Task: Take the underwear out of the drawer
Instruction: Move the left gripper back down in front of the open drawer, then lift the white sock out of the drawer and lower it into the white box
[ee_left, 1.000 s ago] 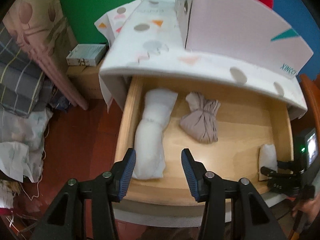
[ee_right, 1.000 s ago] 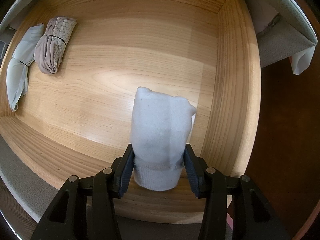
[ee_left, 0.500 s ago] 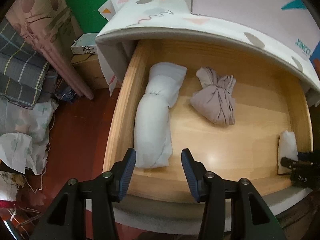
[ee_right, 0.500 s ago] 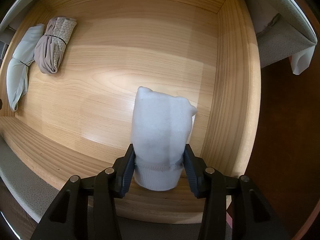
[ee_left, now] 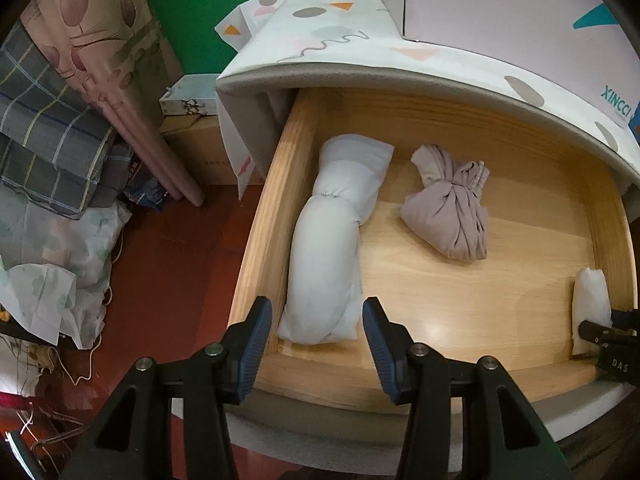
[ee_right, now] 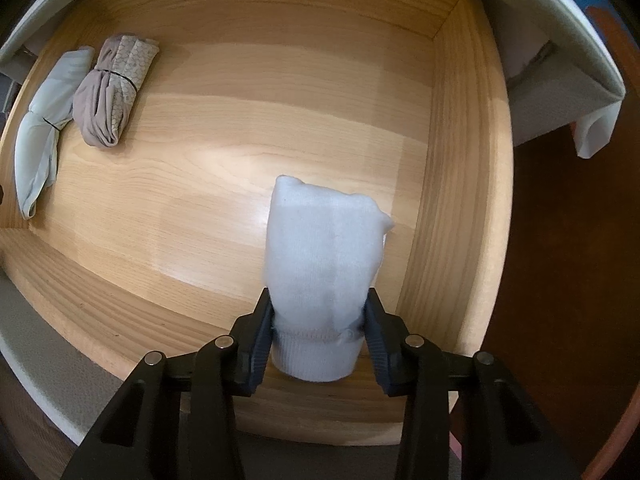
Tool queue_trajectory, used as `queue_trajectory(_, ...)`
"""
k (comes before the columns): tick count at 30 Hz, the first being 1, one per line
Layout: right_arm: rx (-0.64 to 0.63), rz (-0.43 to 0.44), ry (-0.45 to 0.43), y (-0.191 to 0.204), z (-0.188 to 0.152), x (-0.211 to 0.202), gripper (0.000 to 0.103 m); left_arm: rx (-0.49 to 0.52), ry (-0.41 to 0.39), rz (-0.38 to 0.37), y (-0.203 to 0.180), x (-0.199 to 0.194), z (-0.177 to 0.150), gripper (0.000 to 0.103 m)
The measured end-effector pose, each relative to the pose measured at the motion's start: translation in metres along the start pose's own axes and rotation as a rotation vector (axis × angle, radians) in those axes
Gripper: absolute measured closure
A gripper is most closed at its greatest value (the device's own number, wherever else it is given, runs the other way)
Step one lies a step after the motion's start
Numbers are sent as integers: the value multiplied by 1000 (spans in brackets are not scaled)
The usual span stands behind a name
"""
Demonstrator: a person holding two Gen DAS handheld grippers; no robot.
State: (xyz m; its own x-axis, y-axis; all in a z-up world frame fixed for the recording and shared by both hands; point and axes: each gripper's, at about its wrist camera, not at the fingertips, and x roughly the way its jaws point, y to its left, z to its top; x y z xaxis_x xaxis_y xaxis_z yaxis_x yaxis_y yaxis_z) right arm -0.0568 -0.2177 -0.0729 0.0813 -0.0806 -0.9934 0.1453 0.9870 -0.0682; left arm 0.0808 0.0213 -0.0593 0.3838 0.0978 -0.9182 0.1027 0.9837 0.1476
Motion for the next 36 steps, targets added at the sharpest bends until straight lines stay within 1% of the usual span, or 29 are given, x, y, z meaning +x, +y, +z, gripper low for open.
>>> queue_trajectory(4,1,10,-33,-1,-2,-5,66,1,-13,8,1,-1,0,55)
queue_trajectory(8,1,19,-69,-3,-5,-12,66,-2,-10,23,0,0,0,55)
queue_trajectory(11,-1,22,-90,-3,-9,-19,66,-4,-5,13,2,1,0,55)
queue_trajectory(13,8,56,-102,-3,-9,-26,66,-12,-8,11,4,1,0,55)
queue_trajectory(15,8,70,-123,-2,-8,-35,66,-18,-6,5,6,1,0,55)
queue_trajectory(21,1,91,-197,2,-5,-75,66,-27,-8,-7,8,1,0,55)
queue_trajectory(22,-1,96,-211,-7,-2,-85,66,-29,-9,-8,8,0,0,55)
queue_trajectory(26,-6,104,-257,-21,0,-118,66,-34,-9,-13,9,0,0,55)
queue_trajectory(30,3,123,-314,-18,14,-153,66,-47,-14,-20,11,0,0,55)
queue_trajectory(36,4,116,-432,-21,34,-217,66,-54,-15,-24,13,1,0,55)
